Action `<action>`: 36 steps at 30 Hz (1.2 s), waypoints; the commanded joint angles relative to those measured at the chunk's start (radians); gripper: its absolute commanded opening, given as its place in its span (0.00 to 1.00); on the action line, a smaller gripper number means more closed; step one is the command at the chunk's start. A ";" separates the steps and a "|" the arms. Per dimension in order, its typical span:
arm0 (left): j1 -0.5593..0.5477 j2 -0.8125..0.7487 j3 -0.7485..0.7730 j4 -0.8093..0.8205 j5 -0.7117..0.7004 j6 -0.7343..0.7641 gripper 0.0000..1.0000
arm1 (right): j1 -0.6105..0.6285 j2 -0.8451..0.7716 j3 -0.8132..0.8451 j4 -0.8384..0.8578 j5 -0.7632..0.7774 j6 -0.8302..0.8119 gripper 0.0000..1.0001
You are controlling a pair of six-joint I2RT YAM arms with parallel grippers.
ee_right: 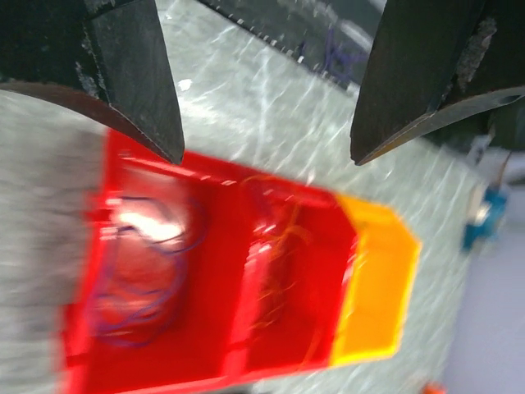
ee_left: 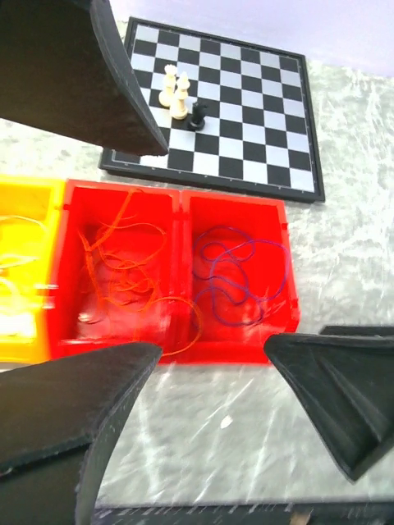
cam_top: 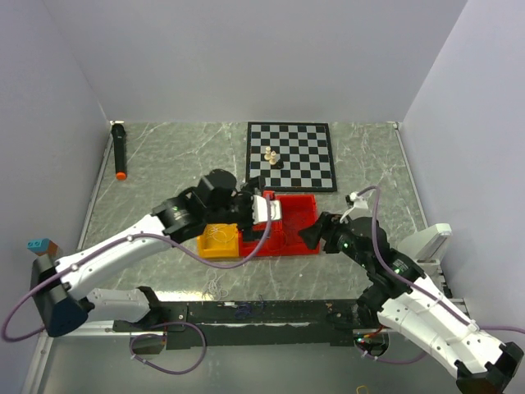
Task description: Untangle the cables
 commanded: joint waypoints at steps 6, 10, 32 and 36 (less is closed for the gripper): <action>0.176 -0.140 0.040 -0.594 0.279 0.228 0.97 | 0.303 0.085 -0.125 0.152 -0.248 -0.014 0.93; 0.250 -0.193 -0.062 -0.675 0.275 0.345 0.97 | 0.452 0.254 -0.093 0.209 -0.250 -0.017 0.94; 0.268 -0.385 -0.416 -0.579 0.262 0.556 0.97 | 0.616 0.831 0.162 0.247 -0.239 -0.055 0.53; 0.268 -0.339 -0.418 -0.558 0.265 0.592 0.96 | 0.618 0.845 0.164 0.221 -0.237 -0.058 0.41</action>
